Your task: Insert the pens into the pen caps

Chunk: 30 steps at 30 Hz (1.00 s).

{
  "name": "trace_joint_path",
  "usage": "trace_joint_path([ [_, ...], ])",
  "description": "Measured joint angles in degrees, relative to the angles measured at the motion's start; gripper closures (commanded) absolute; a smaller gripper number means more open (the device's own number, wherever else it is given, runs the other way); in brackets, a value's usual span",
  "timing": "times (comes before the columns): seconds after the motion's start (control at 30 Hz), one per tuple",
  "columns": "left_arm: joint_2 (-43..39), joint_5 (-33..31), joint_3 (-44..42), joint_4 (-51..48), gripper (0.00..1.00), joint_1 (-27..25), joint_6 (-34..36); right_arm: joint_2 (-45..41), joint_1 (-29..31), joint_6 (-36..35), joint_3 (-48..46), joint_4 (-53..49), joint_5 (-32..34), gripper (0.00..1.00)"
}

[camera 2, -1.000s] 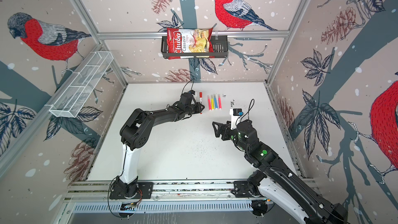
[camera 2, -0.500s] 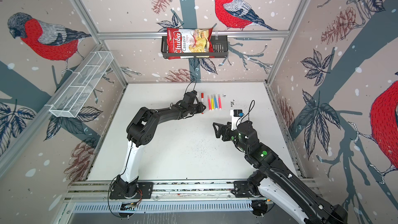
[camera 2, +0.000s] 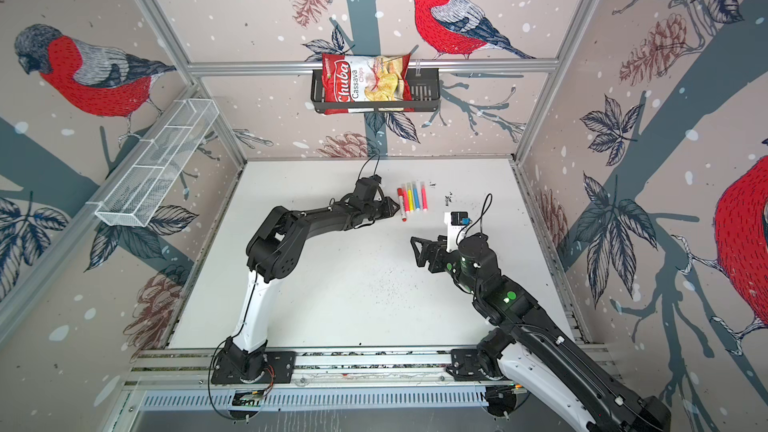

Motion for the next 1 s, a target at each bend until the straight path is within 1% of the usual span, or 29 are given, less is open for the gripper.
trace_joint_path([
  [0.3,-0.50,1.18,-1.86,1.25,0.70,0.00,-1.16,-0.35,-0.09,0.83,0.00,-0.13,-0.20,0.08],
  [0.5,-4.09,1.44,-4.96,4.17,0.70,0.00,-1.33,-0.28,-0.20,0.83,0.20,-0.26,-0.22,0.07],
  [0.6,-6.51,1.51,-6.71,5.33,0.67,0.00,-1.27,-0.13,-0.24,0.83,0.63,-0.35,-0.20,0.05],
  [0.7,-10.36,1.60,-10.38,7.82,0.63,0.00,-0.96,0.13,-0.44,0.83,1.05,-0.42,0.83,0.04],
  [0.8,-15.98,1.40,-15.76,10.03,0.59,0.00,0.70,0.17,-0.55,0.83,1.64,-0.87,3.58,0.03],
  [0.87,-20.87,0.90,-19.39,10.73,0.57,0.00,2.56,0.17,-0.81,0.83,2.27,-1.27,6.14,0.02],
  [1.0,-30.16,-2.40,-24.90,11.93,0.54,0.00,6.99,0.33,-1.16,0.81,3.21,-1.90,11.61,0.01],
])
